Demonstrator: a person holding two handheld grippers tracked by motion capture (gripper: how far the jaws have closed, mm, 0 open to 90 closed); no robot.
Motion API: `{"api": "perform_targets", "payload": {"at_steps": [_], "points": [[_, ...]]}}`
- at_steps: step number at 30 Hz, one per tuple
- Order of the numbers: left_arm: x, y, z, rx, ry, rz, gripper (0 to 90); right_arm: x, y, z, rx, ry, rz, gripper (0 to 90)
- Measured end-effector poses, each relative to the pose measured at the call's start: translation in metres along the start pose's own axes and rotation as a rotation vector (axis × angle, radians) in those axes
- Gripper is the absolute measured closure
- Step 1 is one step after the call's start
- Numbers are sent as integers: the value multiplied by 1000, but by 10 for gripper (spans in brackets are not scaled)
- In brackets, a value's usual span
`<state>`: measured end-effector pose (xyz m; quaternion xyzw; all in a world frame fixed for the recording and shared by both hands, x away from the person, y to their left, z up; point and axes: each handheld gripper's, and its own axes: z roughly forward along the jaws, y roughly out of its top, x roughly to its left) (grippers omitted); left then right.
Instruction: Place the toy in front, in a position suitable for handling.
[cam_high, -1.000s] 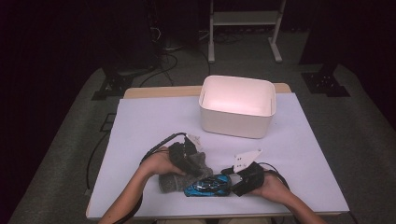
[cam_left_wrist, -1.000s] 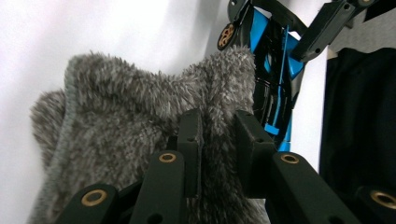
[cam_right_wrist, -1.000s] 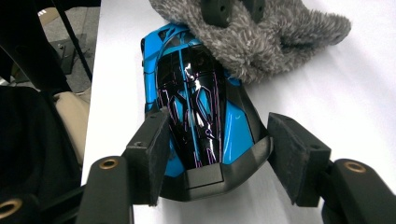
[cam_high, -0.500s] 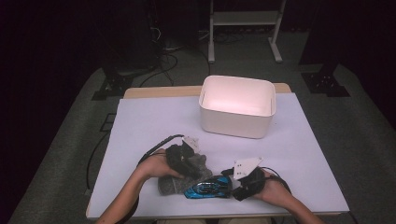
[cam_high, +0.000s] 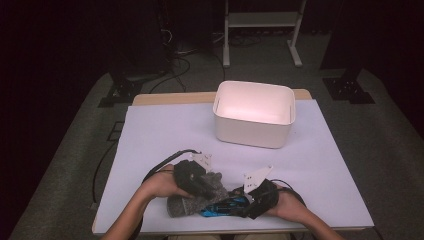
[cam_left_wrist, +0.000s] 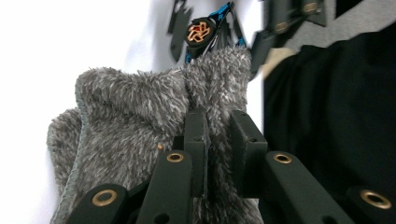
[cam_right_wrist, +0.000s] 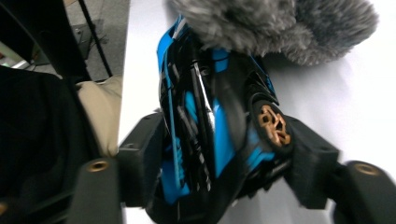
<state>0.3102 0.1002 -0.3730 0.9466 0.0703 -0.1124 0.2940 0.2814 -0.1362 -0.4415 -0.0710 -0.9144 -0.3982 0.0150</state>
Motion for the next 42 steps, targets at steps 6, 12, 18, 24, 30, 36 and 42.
{"api": "perform_targets", "payload": {"at_steps": [6,12,18,24,30,36,42], "points": [[-7,-3,0,-17,-27,9,783,6,3,12,38,50,-14,421],[-10,-8,0,-54,-70,11,784,8,3,20,63,101,-41,536],[-10,-9,-6,-74,-50,11,785,12,6,18,52,62,-97,564],[-2,-1,-22,-79,51,10,789,-7,17,11,65,-15,-146,565],[11,5,-18,-47,115,-9,793,-25,13,9,47,-20,-96,564],[13,12,-3,-23,116,11,785,-25,-2,10,59,-36,-51,482],[8,15,-5,-23,149,21,680,-22,-10,-10,6,-50,-19,442]]}}
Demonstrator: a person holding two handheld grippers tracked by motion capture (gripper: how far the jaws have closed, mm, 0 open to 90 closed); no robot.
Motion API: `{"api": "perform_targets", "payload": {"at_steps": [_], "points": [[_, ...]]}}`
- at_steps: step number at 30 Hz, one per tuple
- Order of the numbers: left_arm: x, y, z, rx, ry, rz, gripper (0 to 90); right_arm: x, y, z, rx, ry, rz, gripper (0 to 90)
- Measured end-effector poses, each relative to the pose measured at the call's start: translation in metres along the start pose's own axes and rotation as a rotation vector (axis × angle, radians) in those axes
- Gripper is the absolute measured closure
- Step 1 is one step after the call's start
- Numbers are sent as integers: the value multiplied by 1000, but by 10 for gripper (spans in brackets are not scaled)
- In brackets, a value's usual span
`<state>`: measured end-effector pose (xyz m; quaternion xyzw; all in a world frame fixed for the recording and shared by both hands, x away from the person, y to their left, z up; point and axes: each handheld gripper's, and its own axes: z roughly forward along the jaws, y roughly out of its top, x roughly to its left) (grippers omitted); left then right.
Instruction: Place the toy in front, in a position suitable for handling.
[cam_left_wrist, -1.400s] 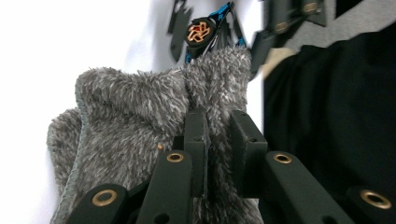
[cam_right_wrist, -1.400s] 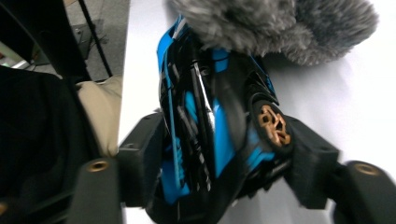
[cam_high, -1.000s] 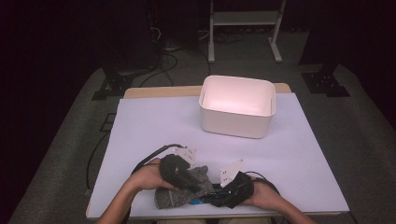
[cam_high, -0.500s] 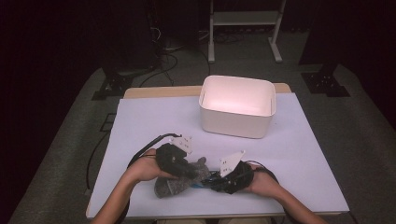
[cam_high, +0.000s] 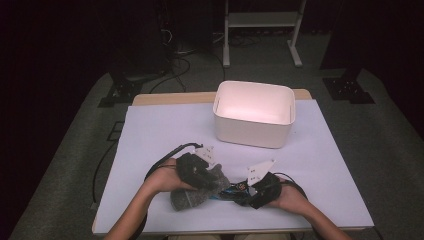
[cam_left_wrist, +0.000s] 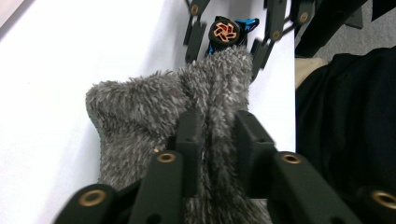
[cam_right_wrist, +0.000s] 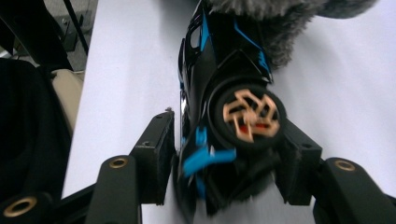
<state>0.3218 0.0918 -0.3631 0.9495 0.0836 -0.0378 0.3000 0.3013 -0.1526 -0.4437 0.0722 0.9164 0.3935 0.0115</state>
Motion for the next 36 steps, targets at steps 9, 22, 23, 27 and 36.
{"api": "perform_targets", "payload": {"at_steps": [9,22,23,27,36], "points": [[-6,8,8,36,19,28,599,4,-5,-12,-40,-26,11,511],[-12,29,21,77,24,97,813,6,-6,-11,-50,-28,12,560],[-13,33,24,83,14,109,813,6,-5,-10,-49,-28,9,561],[-17,52,38,92,-10,153,812,7,-5,-10,-52,-27,13,561],[-21,62,47,98,-19,175,808,7,-6,-9,-62,-33,15,560]]}}
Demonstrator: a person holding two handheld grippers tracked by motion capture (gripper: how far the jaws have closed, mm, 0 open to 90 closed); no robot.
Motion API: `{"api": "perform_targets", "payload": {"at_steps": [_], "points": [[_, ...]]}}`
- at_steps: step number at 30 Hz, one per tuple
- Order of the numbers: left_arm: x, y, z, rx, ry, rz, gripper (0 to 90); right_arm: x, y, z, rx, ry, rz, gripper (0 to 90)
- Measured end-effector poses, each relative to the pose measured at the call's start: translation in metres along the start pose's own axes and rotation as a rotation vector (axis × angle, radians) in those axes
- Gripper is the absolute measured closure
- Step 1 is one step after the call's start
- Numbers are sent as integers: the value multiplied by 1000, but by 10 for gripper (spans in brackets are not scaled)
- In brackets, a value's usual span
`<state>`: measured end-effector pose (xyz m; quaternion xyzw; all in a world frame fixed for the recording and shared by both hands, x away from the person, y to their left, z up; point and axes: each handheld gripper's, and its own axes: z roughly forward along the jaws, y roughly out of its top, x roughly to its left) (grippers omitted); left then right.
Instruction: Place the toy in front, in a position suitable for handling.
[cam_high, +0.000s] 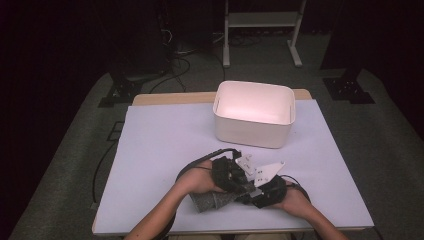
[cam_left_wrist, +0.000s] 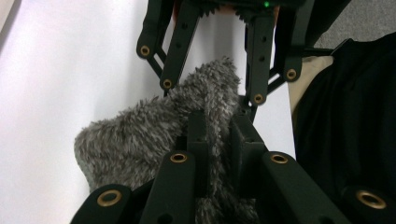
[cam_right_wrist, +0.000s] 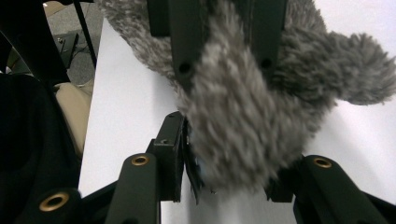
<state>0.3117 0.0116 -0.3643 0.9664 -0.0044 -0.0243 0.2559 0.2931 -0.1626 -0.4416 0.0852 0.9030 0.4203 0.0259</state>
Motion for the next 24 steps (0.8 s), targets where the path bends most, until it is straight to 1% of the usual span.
{"api": "perform_targets", "payload": {"at_steps": [2,3,4,6,8,10,11,12,14,15,19,20,21,22,23,24], "points": [[0,-2,-1,3,2,-2,808,0,0,0,1,4,0,560],[0,-9,-6,7,10,-11,808,0,0,0,2,2,-1,560],[1,-14,-8,8,14,-20,808,1,0,0,3,2,2,560],[1,-24,-15,22,34,-41,808,0,0,0,3,3,4,560],[3,-32,-22,34,48,-52,807,-1,0,0,0,6,6,560],[4,-35,-24,33,51,-59,807,-1,0,0,-1,10,4,560],[5,-40,-27,25,55,-72,807,-2,0,0,-2,10,3,560],[5,-41,-28,20,54,-67,808,-2,0,0,0,9,5,560],[4,-40,-26,16,43,-53,811,-1,0,1,2,9,3,559],[4,-40,-26,16,43,-53,812,-1,0,1,2,9,3,559],[2,-27,-18,12,25,-26,813,-1,0,1,3,8,5,558],[1,-21,-15,13,17,-10,813,-1,0,1,3,8,7,558],[1,-17,-13,9,13,-2,813,-1,0,1,3,6,7,558],[-1,-6,-5,-1,-1,21,813,-1,0,1,3,7,9,558],[-1,-6,-5,-1,-1,21,812,-1,0,1,3,7,9,558],[-1,2,0,-12,-7,31,812,-1,0,1,2,4,6,557]]}}
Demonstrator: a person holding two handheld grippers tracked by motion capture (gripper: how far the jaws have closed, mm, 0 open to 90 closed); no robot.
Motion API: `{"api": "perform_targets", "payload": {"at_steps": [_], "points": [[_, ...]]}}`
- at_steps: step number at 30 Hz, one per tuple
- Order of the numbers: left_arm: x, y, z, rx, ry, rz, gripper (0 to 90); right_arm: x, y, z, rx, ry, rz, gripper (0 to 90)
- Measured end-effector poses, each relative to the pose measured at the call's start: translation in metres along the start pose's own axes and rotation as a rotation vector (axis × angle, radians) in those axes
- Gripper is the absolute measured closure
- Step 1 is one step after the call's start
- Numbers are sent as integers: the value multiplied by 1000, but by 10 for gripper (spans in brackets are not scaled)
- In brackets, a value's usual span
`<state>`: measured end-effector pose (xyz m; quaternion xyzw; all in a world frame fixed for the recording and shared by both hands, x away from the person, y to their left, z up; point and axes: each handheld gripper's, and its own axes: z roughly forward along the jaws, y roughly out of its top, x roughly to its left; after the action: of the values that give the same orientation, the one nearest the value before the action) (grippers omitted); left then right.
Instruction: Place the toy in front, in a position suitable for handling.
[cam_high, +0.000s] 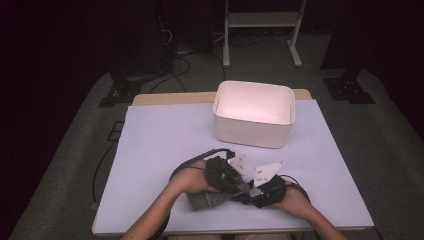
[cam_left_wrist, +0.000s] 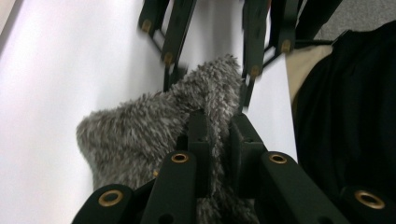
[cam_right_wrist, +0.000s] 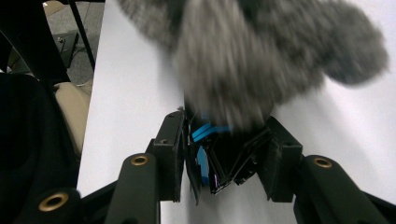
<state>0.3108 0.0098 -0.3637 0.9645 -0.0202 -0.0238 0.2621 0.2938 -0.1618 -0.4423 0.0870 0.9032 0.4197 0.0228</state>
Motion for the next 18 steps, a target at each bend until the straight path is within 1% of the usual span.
{"api": "perform_targets", "payload": {"at_steps": [1,4,8,9,10,11,12,13,16,18], "points": [[0,3,2,2,-4,9,812,0,0,0,-1,2,3,557],[1,4,3,11,-2,16,812,0,-1,0,-4,4,6,557],[2,-9,-5,17,15,-4,810,0,-1,0,-4,3,-4,557],[2,-9,-5,17,15,-4,809,0,-1,0,-4,3,-4,557],[3,-14,-8,13,19,-14,809,0,0,0,-2,3,-1,557],[4,-26,-15,17,24,-37,809,0,0,0,1,-1,-6,557],[4,-26,-15,17,24,-37,807,0,0,0,2,-2,-11,557],[4,-39,-23,15,40,-66,807,0,0,0,3,-2,-14,556],[4,-57,-35,2,50,-106,806,-1,0,0,4,-1,-22,557],[4,-68,-42,5,63,-126,806,0,0,0,6,-2,-25,556]]}}
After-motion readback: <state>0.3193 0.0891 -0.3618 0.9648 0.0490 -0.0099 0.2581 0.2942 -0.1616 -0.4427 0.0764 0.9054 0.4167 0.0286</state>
